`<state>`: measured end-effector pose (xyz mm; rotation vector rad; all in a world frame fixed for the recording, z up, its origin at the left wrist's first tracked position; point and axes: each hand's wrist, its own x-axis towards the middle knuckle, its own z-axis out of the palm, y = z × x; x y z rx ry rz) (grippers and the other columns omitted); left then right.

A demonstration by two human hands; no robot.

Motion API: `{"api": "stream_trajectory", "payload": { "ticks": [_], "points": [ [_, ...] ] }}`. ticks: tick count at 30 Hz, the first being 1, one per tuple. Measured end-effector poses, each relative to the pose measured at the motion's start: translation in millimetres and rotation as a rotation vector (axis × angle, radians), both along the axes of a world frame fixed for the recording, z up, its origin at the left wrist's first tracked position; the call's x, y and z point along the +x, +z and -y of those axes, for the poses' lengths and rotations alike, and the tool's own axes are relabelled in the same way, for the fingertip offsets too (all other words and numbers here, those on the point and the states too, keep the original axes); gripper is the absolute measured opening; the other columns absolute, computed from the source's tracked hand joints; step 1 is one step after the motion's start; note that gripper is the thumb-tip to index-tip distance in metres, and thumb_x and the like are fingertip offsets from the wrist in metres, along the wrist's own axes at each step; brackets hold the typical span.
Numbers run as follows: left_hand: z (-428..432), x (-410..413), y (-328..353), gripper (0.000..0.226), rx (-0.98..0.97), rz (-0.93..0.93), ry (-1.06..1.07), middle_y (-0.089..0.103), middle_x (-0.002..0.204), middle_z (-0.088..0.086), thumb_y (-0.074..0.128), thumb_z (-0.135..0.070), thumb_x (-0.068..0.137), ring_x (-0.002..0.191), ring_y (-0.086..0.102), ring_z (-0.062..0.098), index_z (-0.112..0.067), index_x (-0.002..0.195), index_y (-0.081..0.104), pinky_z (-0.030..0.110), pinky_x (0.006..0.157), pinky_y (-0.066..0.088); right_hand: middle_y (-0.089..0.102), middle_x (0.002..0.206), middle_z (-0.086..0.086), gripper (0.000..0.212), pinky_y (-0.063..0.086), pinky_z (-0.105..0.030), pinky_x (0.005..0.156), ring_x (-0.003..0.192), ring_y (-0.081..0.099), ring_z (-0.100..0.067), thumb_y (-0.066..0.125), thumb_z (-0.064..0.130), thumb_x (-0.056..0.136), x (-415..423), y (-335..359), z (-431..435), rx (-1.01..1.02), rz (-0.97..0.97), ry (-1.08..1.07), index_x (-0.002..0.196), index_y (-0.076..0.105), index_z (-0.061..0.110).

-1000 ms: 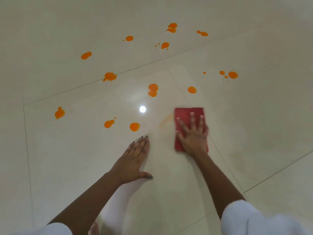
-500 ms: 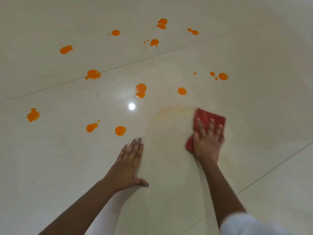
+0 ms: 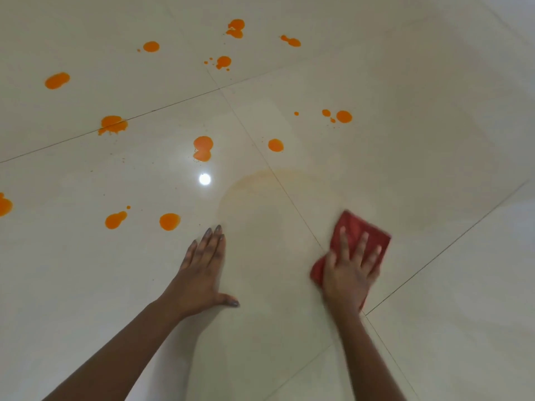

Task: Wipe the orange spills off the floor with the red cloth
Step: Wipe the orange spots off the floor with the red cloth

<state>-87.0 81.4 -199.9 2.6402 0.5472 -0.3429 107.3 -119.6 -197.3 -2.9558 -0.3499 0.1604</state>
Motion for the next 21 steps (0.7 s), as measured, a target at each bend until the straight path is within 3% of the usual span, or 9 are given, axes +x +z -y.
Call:
{"api": "stream_trajectory", "payload": {
  "ticks": [3, 6, 9, 10, 12, 14, 16, 19, 21],
  "points": [
    [-2.0, 1.8, -2.3, 0.127, -0.027, -0.011, 0.004, -0.018, 0.154, 0.0, 0.027, -0.093, 0.055, 0.141, -0.009, 0.019, -0.006, 0.145, 0.004, 0.032, 0.11, -0.011, 0.032, 0.149, -0.015, 0.063, 0.023, -0.055, 0.107, 0.137, 0.021, -0.044, 0.037, 0.04, 0.078, -83.2, -1.8, -12.3, 0.043, -0.015, 0.26, 0.141, 0.034, 0.034],
    [0.8, 5.3, 3.1, 0.126, -0.024, -0.023, -0.003, 0.006, 0.155, 0.011, 0.027, -0.093, 0.056, 0.141, -0.008, 0.017, -0.003, 0.144, 0.012, 0.032, 0.11, -0.008, 0.03, 0.152, -0.008, 0.06, 0.022, -0.055, 0.109, 0.139, 0.021, -0.041, 0.037, 0.043, 0.08, -58.0, 2.3, -60.8, 0.029, -0.016, 0.588, 0.139, 0.036, 0.04],
    [5.0, 8.5, 10.5, 0.123, -0.032, -0.048, -0.016, 0.015, 0.152, 0.014, 0.025, -0.092, 0.059, 0.141, -0.007, 0.017, -0.003, 0.142, 0.016, 0.032, 0.109, -0.006, 0.018, 0.156, -0.007, 0.061, 0.013, -0.055, 0.113, 0.143, 0.008, -0.038, 0.023, 0.048, 0.082, 12.6, 0.4, -58.8, -0.036, -0.015, 0.454, 0.143, 0.027, 0.042],
    [5.9, 5.9, 12.1, 0.121, -0.031, -0.054, -0.011, 0.018, 0.151, 0.016, 0.024, -0.092, 0.061, 0.141, -0.002, 0.02, -0.002, 0.141, 0.019, 0.031, 0.109, -0.005, 0.013, 0.157, -0.007, 0.061, 0.01, -0.054, 0.114, 0.143, 0.003, -0.037, 0.02, 0.049, 0.083, 14.9, -1.2, -46.9, -0.031, -0.042, 0.342, 0.144, 0.023, 0.042],
    [8.0, -2.1, 15.4, 0.117, -0.046, -0.054, 0.012, 0.021, 0.15, 0.017, 0.025, -0.09, 0.064, 0.139, 0.005, 0.024, -0.002, 0.141, 0.022, 0.031, 0.109, -0.004, 0.021, 0.155, -0.01, 0.059, 0.018, -0.058, 0.11, 0.142, 0.01, -0.041, 0.024, 0.047, 0.084, -18.8, -3.2, -26.1, 0.005, 0.003, 0.211, 0.143, 0.03, 0.038],
    [7.3, -19.5, 17.8, 0.117, -0.061, -0.03, 0.08, 0.013, 0.153, 0.014, 0.03, -0.089, 0.064, 0.141, -0.001, 0.022, -0.004, 0.144, 0.017, 0.031, 0.11, -0.005, 0.036, 0.148, -0.012, 0.053, 0.027, -0.059, 0.104, 0.137, 0.023, -0.042, 0.033, 0.046, 0.084, -83.8, 2.5, -24.0, 0.056, -0.016, 0.355, 0.134, 0.045, 0.036],
    [-0.1, -44.1, 21.4, 0.118, -0.033, 0.014, 0.168, 0.002, 0.155, 0.011, 0.033, -0.089, 0.065, 0.141, -0.009, 0.019, -0.007, 0.146, 0.008, 0.031, 0.111, -0.007, 0.041, 0.146, -0.008, 0.043, 0.022, -0.054, 0.104, 0.135, 0.024, -0.038, 0.035, 0.047, 0.087, -131.2, 3.4, -44.4, 0.115, -0.024, 0.621, 0.125, 0.054, 0.04],
    [-14.2, -71.2, 24.0, 0.114, 0.016, 0.003, 0.254, 0.0, 0.155, 0.012, 0.029, -0.088, 0.069, 0.141, -0.01, 0.019, -0.006, 0.146, 0.006, 0.032, 0.111, -0.007, 0.041, 0.146, -0.008, 0.041, 0.025, -0.055, 0.105, 0.135, 0.03, -0.037, 0.036, 0.047, 0.088, -116.0, 1.5, -113.3, 0.118, -0.017, 0.85, 0.123, 0.056, 0.042],
    [-24.6, -85.9, 21.7, 0.117, 0.041, 0.007, 0.323, 0.0, 0.154, 0.013, 0.025, -0.09, 0.067, 0.141, -0.01, 0.019, -0.005, 0.146, 0.006, 0.033, 0.112, -0.007, 0.036, 0.148, -0.015, 0.05, 0.031, -0.06, 0.101, 0.132, 0.034, -0.043, 0.034, 0.05, 0.085, -80.8, -4.2, -155.2, 0.049, 0.062, 0.816, 0.132, 0.047, 0.04]
  ]
}}
